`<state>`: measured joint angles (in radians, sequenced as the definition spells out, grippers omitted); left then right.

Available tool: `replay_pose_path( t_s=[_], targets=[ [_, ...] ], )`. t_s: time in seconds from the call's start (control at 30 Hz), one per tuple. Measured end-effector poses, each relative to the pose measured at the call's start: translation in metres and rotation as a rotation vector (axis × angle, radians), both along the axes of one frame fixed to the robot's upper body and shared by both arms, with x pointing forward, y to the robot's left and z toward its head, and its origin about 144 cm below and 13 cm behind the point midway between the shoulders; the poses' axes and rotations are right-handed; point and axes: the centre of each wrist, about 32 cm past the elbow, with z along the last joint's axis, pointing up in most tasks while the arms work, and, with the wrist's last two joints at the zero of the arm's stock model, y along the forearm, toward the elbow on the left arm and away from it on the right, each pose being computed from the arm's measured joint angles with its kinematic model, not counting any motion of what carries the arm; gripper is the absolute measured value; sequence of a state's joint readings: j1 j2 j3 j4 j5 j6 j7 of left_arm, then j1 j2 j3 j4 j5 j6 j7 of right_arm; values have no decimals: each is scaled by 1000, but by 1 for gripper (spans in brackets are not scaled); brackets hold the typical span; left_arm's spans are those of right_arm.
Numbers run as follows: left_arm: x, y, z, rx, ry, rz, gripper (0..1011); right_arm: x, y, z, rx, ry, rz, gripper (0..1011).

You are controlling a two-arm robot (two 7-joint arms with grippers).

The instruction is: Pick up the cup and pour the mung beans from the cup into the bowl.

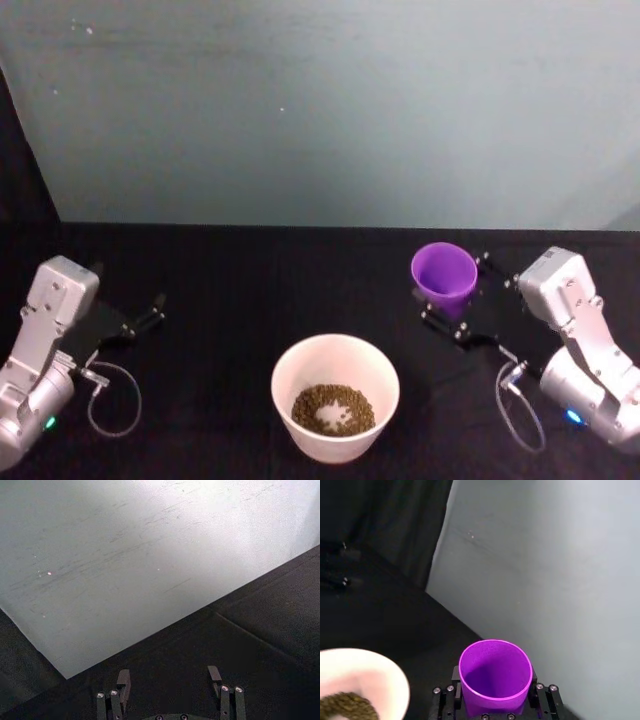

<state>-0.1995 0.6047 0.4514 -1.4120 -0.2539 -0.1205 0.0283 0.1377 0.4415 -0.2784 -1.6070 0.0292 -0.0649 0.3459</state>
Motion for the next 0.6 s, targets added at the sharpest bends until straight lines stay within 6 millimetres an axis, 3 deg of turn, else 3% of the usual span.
replay_pose_path(
  t_s=[0.6],
  targets=[
    [0, 0, 0, 0, 0, 0, 1004, 22, -8, -46, 166, 192, 13, 733]
  ],
)
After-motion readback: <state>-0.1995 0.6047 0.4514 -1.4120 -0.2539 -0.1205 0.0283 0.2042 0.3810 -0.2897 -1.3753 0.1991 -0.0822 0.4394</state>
